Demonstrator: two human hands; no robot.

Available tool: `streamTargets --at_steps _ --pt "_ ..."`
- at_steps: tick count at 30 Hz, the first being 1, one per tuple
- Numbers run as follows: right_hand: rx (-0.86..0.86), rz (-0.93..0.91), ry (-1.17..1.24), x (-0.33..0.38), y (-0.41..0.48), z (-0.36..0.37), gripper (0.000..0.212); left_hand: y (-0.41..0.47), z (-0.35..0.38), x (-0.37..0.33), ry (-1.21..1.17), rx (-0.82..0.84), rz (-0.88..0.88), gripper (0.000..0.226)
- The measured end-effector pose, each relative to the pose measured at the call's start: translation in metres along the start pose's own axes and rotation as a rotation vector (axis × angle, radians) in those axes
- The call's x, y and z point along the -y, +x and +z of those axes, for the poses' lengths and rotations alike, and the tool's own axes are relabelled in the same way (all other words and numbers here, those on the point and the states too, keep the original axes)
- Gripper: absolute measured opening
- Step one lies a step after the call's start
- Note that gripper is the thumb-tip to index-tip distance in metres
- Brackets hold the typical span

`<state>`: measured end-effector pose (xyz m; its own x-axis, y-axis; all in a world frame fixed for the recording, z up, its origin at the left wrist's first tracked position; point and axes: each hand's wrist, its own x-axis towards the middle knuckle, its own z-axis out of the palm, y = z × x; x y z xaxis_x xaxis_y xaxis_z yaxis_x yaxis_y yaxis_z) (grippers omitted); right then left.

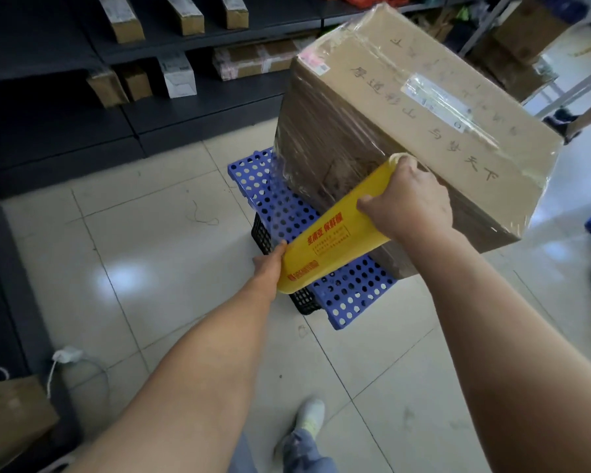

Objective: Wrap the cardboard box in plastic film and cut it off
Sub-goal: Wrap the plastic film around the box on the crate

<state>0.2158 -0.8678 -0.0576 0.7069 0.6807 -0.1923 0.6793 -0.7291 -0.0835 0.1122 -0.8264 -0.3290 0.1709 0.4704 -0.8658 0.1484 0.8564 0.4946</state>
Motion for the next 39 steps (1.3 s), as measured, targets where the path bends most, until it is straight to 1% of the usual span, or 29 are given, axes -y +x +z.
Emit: streamTargets --at_steps 1,3,4,6,9,11,13,14,15,16,17,18,19,21,23,25,27,28,30,32,33,35,37,39 --pt "0.014 -0.025 0.003 -0.008 -0.001 0.001 0.052 -0.004 0.002 0.005 -0.024 -0.029 -0.015 0.078" --pt "0.01 -0.065 0.009 -0.023 -0.001 0.002 0.054 -0.007 0.008 0.016 -0.094 -0.056 -0.008 0.076" --pt "-0.002 -0.088 0.003 -0.031 -0.001 0.0 0.052 -0.007 0.011 0.021 -0.146 -0.053 0.013 0.074" --pt "-0.042 -0.135 -0.005 -0.041 -0.003 -0.004 0.051 0.004 0.016 0.037 -0.172 -0.026 0.051 0.077" --pt "-0.08 -0.213 0.006 -0.054 -0.012 -0.009 0.059 0.018 0.027 0.066 -0.214 -0.067 0.068 0.083" --pt "-0.058 -0.252 -0.019 -0.064 -0.017 -0.008 0.054 -0.012 0.035 0.073 -0.265 -0.081 0.063 0.074" --pt "-0.043 -0.25 -0.024 -0.076 -0.02 -0.007 0.045 -0.045 0.041 0.075 -0.313 -0.076 0.086 0.054" --pt "-0.038 -0.242 -0.02 -0.081 -0.021 -0.007 0.043 -0.052 0.043 0.079 -0.331 -0.08 0.098 0.045" --pt "-0.039 -0.236 -0.021 -0.086 -0.021 -0.008 0.044 -0.056 0.044 0.082 -0.348 -0.09 0.103 0.041" --pt "-0.043 -0.233 -0.025 -0.09 -0.022 -0.009 0.047 -0.06 0.045 0.084 -0.351 -0.099 0.101 0.045" --pt "-0.053 -0.229 -0.025 -0.094 -0.024 -0.009 0.052 -0.063 0.047 0.085 -0.337 -0.114 0.085 0.055" --pt "-0.064 -0.223 -0.019 -0.097 -0.027 -0.01 0.056 -0.066 0.048 0.087 -0.298 -0.127 0.064 0.064" --pt "-0.074 -0.218 -0.008 -0.101 -0.031 -0.009 0.06 -0.068 0.049 0.09 -0.25 -0.133 0.045 0.069" --pt "-0.08 -0.227 0.006 -0.109 -0.039 -0.007 0.058 -0.068 0.053 0.096 -0.209 -0.112 0.048 0.066" --pt "-0.079 -0.227 0.007 -0.118 -0.044 -0.005 0.045 -0.072 0.057 0.104 -0.207 -0.088 0.059 0.063" --pt "-0.069 -0.204 0.016 -0.127 -0.049 -0.006 0.039 -0.075 0.06 0.112 -0.198 -0.05 0.06 0.058" --pt "-0.067 -0.189 0.022 -0.133 -0.052 -0.011 0.042 -0.086 0.064 0.114 -0.194 -0.022 0.068 0.05" --pt "-0.074 -0.179 0.03 -0.136 -0.055 -0.013 0.046 -0.091 0.065 0.113 -0.195 -0.039 0.071 0.051" --pt "-0.088 -0.145 0.069 -0.14 -0.059 -0.016 0.053 -0.097 0.066 0.113 -0.15 -0.078 0.078 0.06" --pt "-0.072 -0.143 0.066 -0.144 -0.062 -0.016 0.048 -0.098 0.068 0.118 -0.104 -0.09 0.06 0.064" --pt "-0.06 -0.156 0.042 -0.147 -0.063 -0.015 0.042 -0.103 0.07 0.121 -0.101 -0.085 0.043 0.057" --pt "-0.053 -0.176 -0.001 -0.152 -0.062 -0.015 0.032 -0.109 0.074 0.128 -0.123 -0.061 0.016 0.026" --pt "-0.057 -0.19 -0.004 -0.158 -0.061 -0.015 0.028 -0.112 0.078 0.135 -0.159 -0.069 -0.015 0.024" --pt "-0.065 -0.197 0.004 -0.163 -0.06 -0.014 0.035 -0.113 0.083 0.139 -0.153 -0.073 -0.006 0.02"
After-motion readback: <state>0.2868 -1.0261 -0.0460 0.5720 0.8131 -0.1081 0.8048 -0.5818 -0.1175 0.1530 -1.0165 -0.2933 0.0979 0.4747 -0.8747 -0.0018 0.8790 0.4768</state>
